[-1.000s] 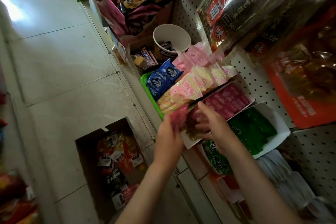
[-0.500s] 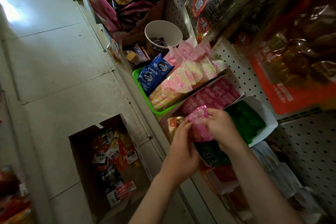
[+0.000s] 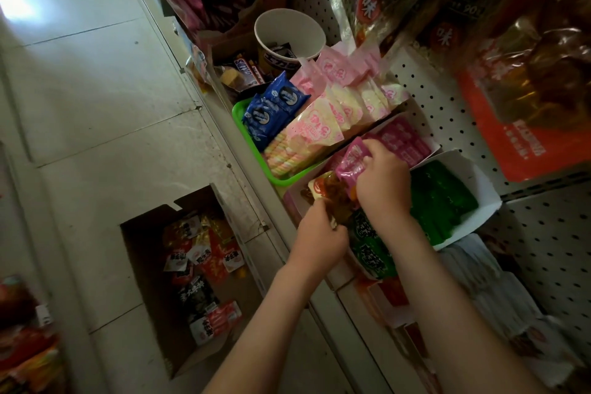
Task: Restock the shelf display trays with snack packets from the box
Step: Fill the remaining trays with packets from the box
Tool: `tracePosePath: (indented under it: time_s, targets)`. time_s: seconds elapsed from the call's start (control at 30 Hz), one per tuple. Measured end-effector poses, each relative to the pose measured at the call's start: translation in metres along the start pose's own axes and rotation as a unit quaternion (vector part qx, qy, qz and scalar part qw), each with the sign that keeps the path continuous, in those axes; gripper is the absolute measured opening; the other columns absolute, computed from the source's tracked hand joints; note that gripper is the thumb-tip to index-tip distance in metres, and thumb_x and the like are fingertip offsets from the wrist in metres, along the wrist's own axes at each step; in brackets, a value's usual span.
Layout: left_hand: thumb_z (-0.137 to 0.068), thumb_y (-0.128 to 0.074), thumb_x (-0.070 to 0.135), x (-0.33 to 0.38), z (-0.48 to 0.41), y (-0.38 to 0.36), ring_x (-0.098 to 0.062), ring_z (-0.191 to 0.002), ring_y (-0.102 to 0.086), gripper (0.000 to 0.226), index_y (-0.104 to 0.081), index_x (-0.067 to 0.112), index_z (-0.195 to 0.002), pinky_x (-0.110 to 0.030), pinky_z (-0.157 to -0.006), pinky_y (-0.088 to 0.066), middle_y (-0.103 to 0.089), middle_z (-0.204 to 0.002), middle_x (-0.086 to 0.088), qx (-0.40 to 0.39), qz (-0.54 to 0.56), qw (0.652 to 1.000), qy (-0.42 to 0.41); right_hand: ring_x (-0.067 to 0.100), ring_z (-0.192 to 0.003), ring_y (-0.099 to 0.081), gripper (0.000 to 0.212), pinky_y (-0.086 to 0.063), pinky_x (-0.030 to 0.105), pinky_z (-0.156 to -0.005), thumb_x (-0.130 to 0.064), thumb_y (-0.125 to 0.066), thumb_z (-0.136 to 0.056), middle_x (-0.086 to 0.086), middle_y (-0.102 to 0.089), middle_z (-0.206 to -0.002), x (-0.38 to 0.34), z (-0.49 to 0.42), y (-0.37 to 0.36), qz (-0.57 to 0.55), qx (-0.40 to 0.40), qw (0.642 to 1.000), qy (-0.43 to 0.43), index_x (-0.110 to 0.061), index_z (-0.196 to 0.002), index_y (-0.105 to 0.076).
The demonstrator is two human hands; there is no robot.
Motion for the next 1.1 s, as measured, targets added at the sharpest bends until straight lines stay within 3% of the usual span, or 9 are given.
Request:
tracePosePath:
  time_s: [0.17,0.33,0.47,0.57,0.67,0.8,0.9,1.0,1.1]
  targets:
    - [-0.087,-0.047,0.003,-0.002,-0.015,0.011,-0.021,-0.092,-0.059,0.027,-0.043,0.018,-0.109,-0.03,-0.068,-0.048,-0.057,-0.105,-0.005,0.041,-0.004,0.998,0.047,0.024,-0.1,-0.059,0.031,-0.05,0.038,-0.08,-0.002,-0.043,-0.096,0.007,-0.064,-0.106,0.003,-0.006,-0.018,-0.079,0.007,0.996,-0.045,-0.013,-0.118,-0.062]
    - [-0.091,-0.046,0.009,-0.002,-0.022,0.008,-0.022,-0.098,-0.059,0.027,-0.049,0.013,-0.117,-0.035,-0.08,-0.051,-0.059,-0.111,-0.006,0.019,-0.04,0.998,0.039,0.021,-0.098,-0.056,0.028,-0.043,0.028,-0.081,-0.001,-0.046,-0.095,0.01,-0.063,-0.11,0.022,-0.008,-0.044,-0.06,-0.081,0.992,-0.078,-0.01,-0.115,-0.063]
    - [-0.092,-0.046,0.015,0.0,-0.018,0.031,-0.011,-0.08,-0.062,0.021,-0.064,0.022,-0.1,-0.03,-0.069,-0.053,-0.065,-0.089,0.006,0.124,0.019,0.991,0.04,0.021,-0.095,-0.058,0.023,-0.042,0.027,-0.074,-0.002,-0.047,-0.094,0.009,-0.064,-0.106,0.028,-0.003,-0.061,-0.031,-0.094,0.993,-0.061,-0.012,-0.109,-0.062]
    - [-0.093,-0.049,0.018,-0.007,-0.015,0.055,-0.009,-0.068,-0.06,0.014,-0.061,0.024,-0.094,-0.027,-0.057,-0.05,-0.063,-0.081,0.008,0.19,0.064,0.979,0.035,0.026,-0.109,-0.055,0.029,-0.042,0.037,-0.089,-0.004,-0.048,-0.092,0.008,-0.06,-0.117,0.022,-0.002,-0.068,0.023,-0.064,0.998,-0.02,-0.016,-0.119,-0.055]
    - [-0.095,-0.052,0.017,-0.039,-0.005,0.08,-0.01,-0.071,-0.061,0.011,-0.06,0.025,-0.096,-0.024,-0.057,-0.048,-0.063,-0.084,0.009,0.231,0.074,0.97,0.029,0.028,-0.126,-0.041,0.05,-0.028,0.044,-0.103,-0.003,-0.056,-0.086,0.008,-0.049,-0.134,-0.001,0.011,-0.074,0.103,0.013,0.993,0.051,-0.012,-0.134,-0.047]
    - [-0.096,-0.052,0.017,-0.114,0.014,0.107,-0.002,-0.086,-0.06,0.014,-0.057,0.027,-0.104,-0.019,-0.067,-0.048,-0.063,-0.096,0.009,0.241,0.058,0.965,0.083,0.033,-0.109,-0.049,0.05,-0.034,0.04,-0.096,-0.005,-0.058,-0.077,0.017,-0.057,-0.119,-0.046,0.054,-0.103,0.052,0.073,0.98,0.176,-0.005,-0.127,-0.051]
    - [-0.096,-0.053,0.016,-0.183,0.025,0.139,0.001,-0.09,-0.057,0.019,-0.054,0.027,-0.112,-0.014,-0.07,-0.045,-0.061,-0.108,0.006,0.243,0.042,0.959,0.143,0.022,-0.112,-0.046,0.053,-0.04,0.035,-0.098,0.0,-0.063,-0.079,0.013,-0.057,-0.12,-0.072,0.092,-0.17,-0.017,-0.031,0.973,0.228,-0.007,-0.13,-0.048]
    - [-0.097,-0.051,0.017,-0.251,0.032,0.163,-0.008,-0.1,-0.057,0.027,-0.052,0.024,-0.123,-0.025,-0.081,-0.052,-0.059,-0.119,0.002,0.253,0.024,0.947,0.198,0.015,-0.125,-0.042,0.054,-0.031,0.014,-0.098,-0.006,-0.056,-0.091,0.006,-0.045,-0.137,-0.062,0.118,-0.242,-0.063,-0.193,0.967,0.152,-0.012,-0.142,-0.038]
    - [-0.098,-0.048,0.017,-0.307,0.033,0.173,-0.001,-0.086,-0.056,0.034,-0.048,0.024,-0.131,-0.016,-0.061,-0.045,-0.055,-0.124,0.002,0.254,0.022,0.937,0.24,0.009,-0.123,-0.042,0.058,-0.036,0.008,-0.088,-0.011,-0.052,-0.095,0.002,-0.036,-0.144,-0.023,0.131,-0.309,-0.069,-0.267,0.961,0.036,-0.019,-0.147,-0.027]
Point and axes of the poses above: each hand's wrist, its own z-axis away from the middle knuckle, its own y-axis out of the back of the hand, x = y × z, the point moved 6 cm from there along -z, towards the middle knuckle
